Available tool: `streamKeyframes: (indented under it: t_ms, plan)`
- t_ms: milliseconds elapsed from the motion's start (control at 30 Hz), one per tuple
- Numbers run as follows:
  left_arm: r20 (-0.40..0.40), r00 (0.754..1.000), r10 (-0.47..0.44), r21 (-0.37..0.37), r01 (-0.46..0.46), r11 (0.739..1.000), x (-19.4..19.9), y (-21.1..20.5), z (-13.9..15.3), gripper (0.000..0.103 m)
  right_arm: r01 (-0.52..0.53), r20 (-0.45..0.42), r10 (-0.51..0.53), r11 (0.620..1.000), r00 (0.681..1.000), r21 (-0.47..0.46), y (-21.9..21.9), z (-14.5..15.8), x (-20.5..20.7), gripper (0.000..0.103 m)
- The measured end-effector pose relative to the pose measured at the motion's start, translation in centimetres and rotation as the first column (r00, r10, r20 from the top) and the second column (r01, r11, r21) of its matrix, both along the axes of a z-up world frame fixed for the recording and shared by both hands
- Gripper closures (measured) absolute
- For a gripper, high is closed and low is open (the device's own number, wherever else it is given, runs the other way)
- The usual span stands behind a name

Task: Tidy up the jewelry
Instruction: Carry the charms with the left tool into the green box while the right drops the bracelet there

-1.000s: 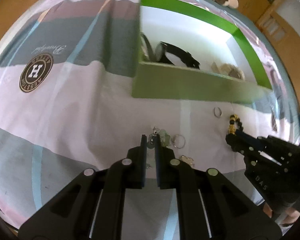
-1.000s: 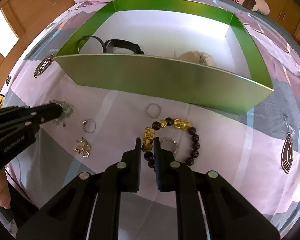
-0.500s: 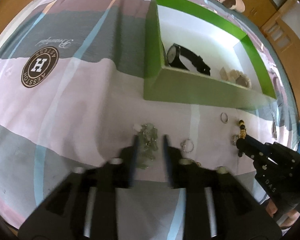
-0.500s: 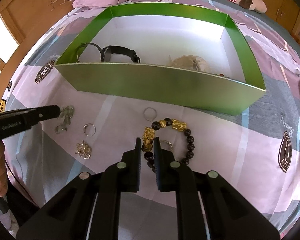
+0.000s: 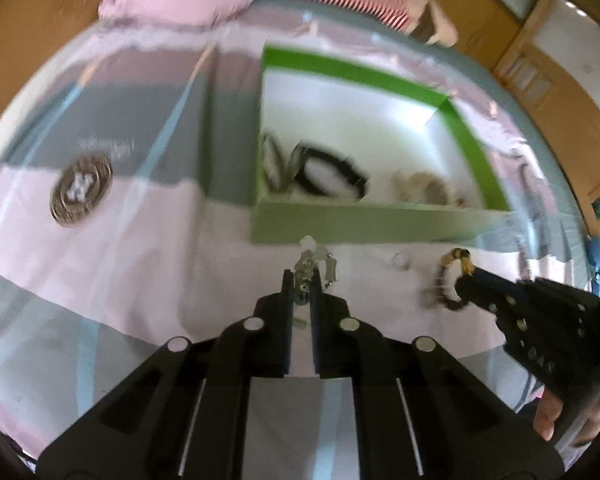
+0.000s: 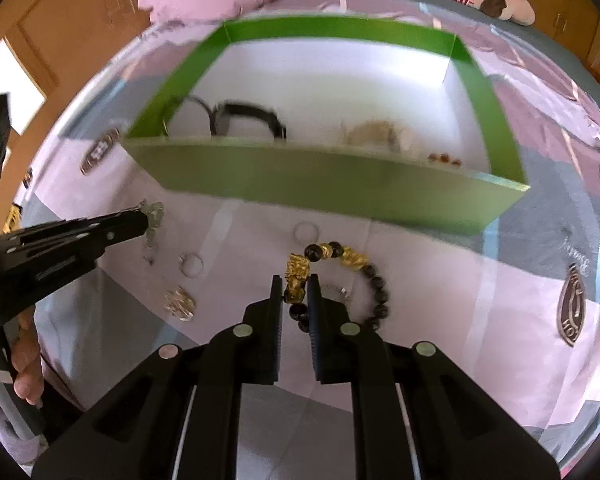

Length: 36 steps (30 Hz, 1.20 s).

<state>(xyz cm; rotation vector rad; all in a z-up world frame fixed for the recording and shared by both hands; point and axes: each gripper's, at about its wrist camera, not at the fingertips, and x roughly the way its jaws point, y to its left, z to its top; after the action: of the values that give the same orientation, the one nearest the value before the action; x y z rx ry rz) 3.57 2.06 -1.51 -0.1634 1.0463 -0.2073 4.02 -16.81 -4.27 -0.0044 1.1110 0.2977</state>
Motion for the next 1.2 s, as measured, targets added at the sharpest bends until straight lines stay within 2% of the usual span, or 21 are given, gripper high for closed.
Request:
streamKeyframes:
  t_ms: [200, 333, 500, 600, 667, 800, 833, 900, 933, 1000, 1033, 1067, 1133, 1200]
  plan:
    - [0.08, 0.997, -0.016, -0.009, 0.017, 1.0, -0.3, -0.7, 3.8, 0.096, 0.01, 0.076, -0.017, 0.996, 0.997, 0.085, -1.3, 3.8, -0.4, 0.091]
    - [0.09, 0.996, -0.01, 0.003, 0.009, 1.0, 1.2, -0.8, 5.1, 0.096, 0.0, 0.134, -0.019, 0.99, 0.991, 0.141, -1.8, 5.8, -0.2, 0.091]
    - [0.146, 0.989, -0.025, 0.029, 0.021, 0.999, 4.0, -1.7, 6.2, 0.096, 0.009, 0.24, -0.059, 0.979, 0.969, 0.204, -2.4, 8.2, 0.5, 0.091]
    - [0.149, 0.988, -0.035, 0.069, 0.025, 0.997, 6.0, -2.6, 5.2, 0.096, 0.023, 0.277, -0.085, 0.976, 0.957, 0.218, -2.8, 8.9, 1.7, 0.091]
    - [0.115, 0.993, -0.035, 0.069, 0.028, 0.997, 7.5, -2.8, 3.6, 0.096, 0.035, 0.288, -0.09, 0.981, 0.953, 0.193, -2.7, 8.6, 3.2, 0.091]
    - [0.047, 0.998, -0.032, 0.062, 0.029, 0.998, 8.7, -2.5, 1.3, 0.095, 0.088, 0.202, -0.116, 0.986, 0.973, 0.141, -2.3, 5.5, 5.8, 0.09]
    - [0.044, 0.999, -0.027, 0.069, 0.024, 0.997, 8.6, -2.4, 1.2, 0.091, 0.096, 0.187, -0.119, 0.987, 0.975, 0.129, -2.2, 5.0, 6.0, 0.086]
    - [0.045, 0.999, -0.019, 0.072, 0.015, 0.997, 8.2, -2.0, 1.5, 0.078, 0.108, 0.162, -0.125, 0.988, 0.979, 0.111, -2.4, 4.5, 6.0, 0.068]
    - [0.05, 0.999, -0.015, 0.06, 0.012, 0.998, 7.7, -1.8, 1.8, 0.073, 0.113, 0.164, -0.131, 0.987, 0.978, 0.115, -2.5, 4.6, 5.8, 0.064]
    - [0.054, 0.998, -0.019, 0.043, 0.017, 0.999, 6.1, -1.4, 2.4, 0.07, 0.098, 0.169, -0.121, 0.985, 0.978, 0.138, -2.7, 5.1, 5.0, 0.064]
    - [0.055, 0.998, -0.023, 0.044, 0.021, 0.999, 5.2, -1.3, 2.6, 0.062, 0.075, 0.168, -0.1, 0.986, 0.981, 0.149, -2.6, 5.3, 4.4, 0.064]
    - [0.05, 0.998, -0.022, 0.058, 0.019, 0.998, 3.7, -1.2, 2.4, 0.049, 0.056, 0.168, -0.081, 0.987, 0.982, 0.152, -2.5, 5.5, 3.8, 0.064]
    - [0.028, 0.999, -0.024, 0.08, 0.022, 0.997, 2.1, -1.4, 1.2, 0.045, 0.012, 0.158, -0.033, 0.992, 0.987, 0.129, -1.9, 5.2, 2.2, 0.064]
    - [-0.04, 0.998, -0.042, 0.127, 0.047, 0.991, 0.5, -2.0, -1.2, 0.045, -0.023, 0.114, 0.013, 0.996, 0.993, 0.087, -1.0, 3.9, 1.3, 0.064]
